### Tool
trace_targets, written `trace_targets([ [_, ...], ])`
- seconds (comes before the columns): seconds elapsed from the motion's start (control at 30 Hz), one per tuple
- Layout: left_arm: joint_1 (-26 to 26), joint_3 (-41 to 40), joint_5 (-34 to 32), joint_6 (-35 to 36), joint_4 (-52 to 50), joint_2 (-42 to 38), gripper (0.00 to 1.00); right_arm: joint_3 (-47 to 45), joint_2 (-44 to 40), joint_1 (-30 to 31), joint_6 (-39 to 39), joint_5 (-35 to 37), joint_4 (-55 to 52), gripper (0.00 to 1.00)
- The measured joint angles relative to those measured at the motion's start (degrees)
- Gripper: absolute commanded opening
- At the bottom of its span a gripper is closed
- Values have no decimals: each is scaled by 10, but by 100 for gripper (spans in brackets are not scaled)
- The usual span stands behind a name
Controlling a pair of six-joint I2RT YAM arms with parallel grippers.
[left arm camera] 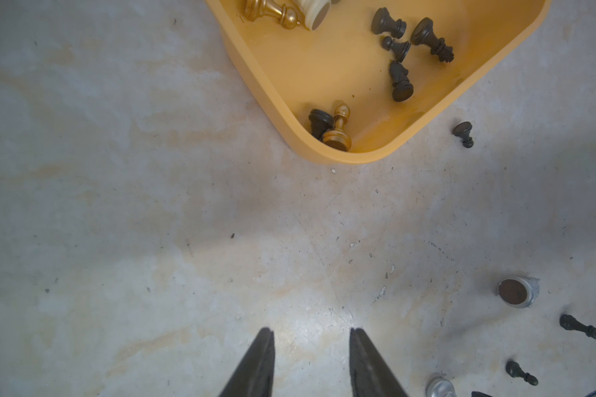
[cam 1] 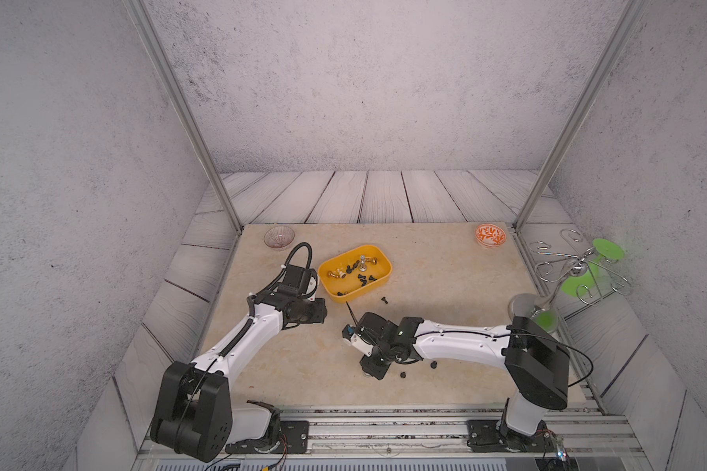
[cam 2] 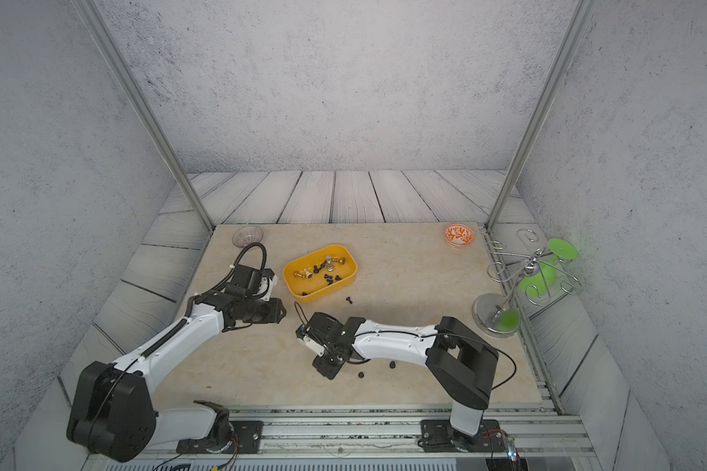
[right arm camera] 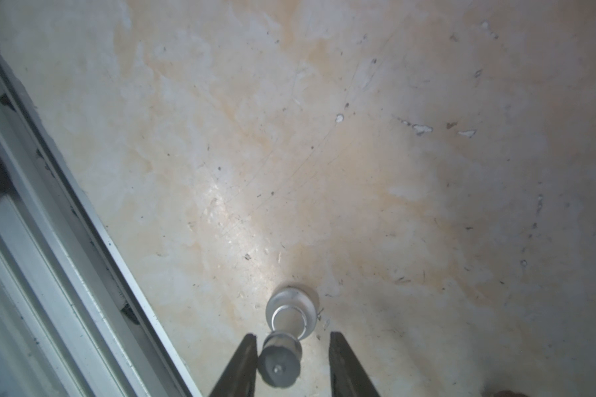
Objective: Put the chess pieces into the storage box
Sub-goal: Pick up the chess piece at the center of the board.
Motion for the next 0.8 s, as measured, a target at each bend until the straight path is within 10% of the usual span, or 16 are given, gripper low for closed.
trace_targets([
  [0.8,0,0,4,0,0,0,40,-1,13,2,6,16,4,19],
])
